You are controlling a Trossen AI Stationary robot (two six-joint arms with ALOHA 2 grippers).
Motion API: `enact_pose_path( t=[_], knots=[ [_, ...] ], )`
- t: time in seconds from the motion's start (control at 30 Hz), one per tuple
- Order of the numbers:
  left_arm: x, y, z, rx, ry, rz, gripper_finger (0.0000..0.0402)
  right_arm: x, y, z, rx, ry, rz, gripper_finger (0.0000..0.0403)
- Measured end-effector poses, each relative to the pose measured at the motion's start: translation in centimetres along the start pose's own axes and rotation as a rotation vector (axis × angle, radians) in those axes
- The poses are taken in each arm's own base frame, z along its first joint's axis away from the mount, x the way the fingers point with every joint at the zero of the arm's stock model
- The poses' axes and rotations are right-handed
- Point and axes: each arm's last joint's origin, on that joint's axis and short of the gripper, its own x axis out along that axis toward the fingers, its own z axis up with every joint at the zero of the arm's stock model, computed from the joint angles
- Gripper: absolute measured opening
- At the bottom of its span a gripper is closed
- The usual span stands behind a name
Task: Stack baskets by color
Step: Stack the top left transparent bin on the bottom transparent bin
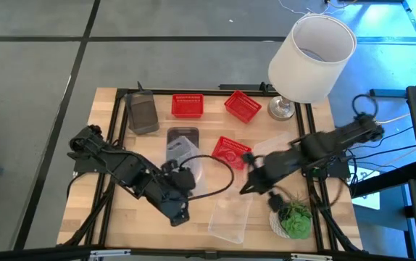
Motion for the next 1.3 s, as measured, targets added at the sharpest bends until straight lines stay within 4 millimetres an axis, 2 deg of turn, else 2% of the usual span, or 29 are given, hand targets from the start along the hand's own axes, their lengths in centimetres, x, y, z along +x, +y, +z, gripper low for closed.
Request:
enact_pose_path(
  t=[0.17,0.4,0.7,0.93,1.3],
  knots=[
    [3.1,-1.4,0.9,0.058,-0.035,-0.081,0.0,-4.4,0.7,0.3,0.004,-0.119,0.009,0.0007],
    [8.9,-3.3,1.3,0.224,-0.034,-0.205,0.0,-7.1,0.9,0.1,0.001,-0.176,0.01,0.0007],
    [13.4,-3.7,2.7,0.249,-0.068,-0.381,0.0,-7.4,0.9,-0.7,0.006,-0.106,0.008,0.0007],
    [16.2,-4.0,1.7,0.22,0.032,-0.443,0.0,-7.4,0.9,-1.1,0.01,-0.071,0.007,0.0007],
    [16.2,-3.7,0.4,0.2,0.132,-0.356,0.0,-7.4,0.9,-1.1,0.01,-0.065,0.007,0.0007]
  ],
)
